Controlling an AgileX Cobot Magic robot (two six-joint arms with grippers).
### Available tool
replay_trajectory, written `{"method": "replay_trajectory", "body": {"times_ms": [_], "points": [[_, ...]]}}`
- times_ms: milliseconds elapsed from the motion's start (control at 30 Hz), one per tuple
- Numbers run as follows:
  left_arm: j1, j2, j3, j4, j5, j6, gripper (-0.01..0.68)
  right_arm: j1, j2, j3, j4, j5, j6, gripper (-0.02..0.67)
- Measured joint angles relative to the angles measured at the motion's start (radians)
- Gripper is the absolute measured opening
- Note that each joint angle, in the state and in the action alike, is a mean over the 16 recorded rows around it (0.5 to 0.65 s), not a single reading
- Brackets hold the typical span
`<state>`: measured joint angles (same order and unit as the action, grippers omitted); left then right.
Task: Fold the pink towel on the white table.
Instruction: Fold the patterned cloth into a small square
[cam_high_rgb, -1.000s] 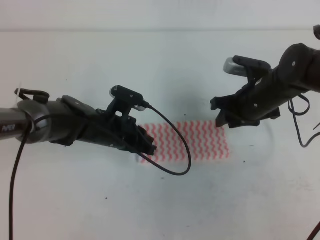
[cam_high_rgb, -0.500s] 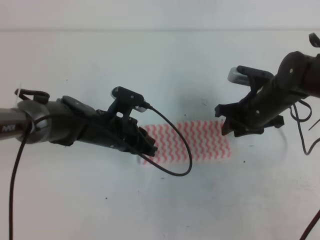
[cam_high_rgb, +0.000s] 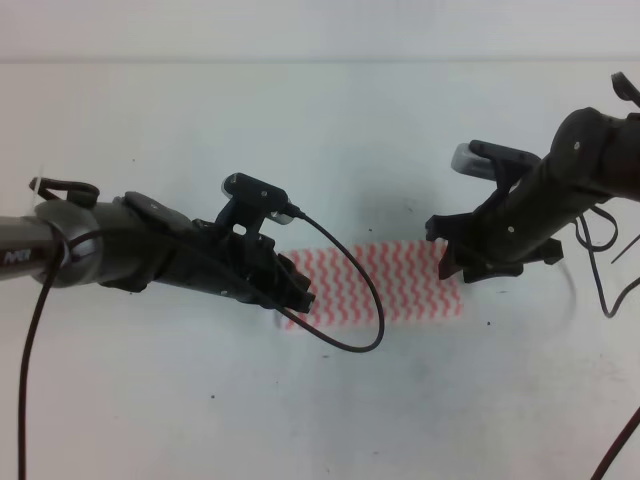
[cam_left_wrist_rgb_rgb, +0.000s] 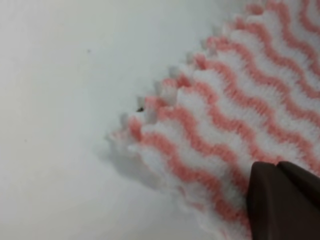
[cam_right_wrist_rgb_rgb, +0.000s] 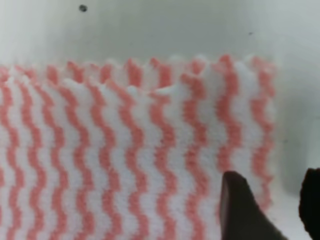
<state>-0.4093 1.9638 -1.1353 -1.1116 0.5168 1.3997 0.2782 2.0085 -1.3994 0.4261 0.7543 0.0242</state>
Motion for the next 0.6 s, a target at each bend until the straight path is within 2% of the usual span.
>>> {"method": "replay_trajectory", "body": {"times_ms": [600], "points": [[0.000, 0.000, -0.001, 0.000, 0.000, 0.000, -0.004, 0.002, 0.017, -0.004, 0.030, 0.021, -0.003, 0.249]]}}
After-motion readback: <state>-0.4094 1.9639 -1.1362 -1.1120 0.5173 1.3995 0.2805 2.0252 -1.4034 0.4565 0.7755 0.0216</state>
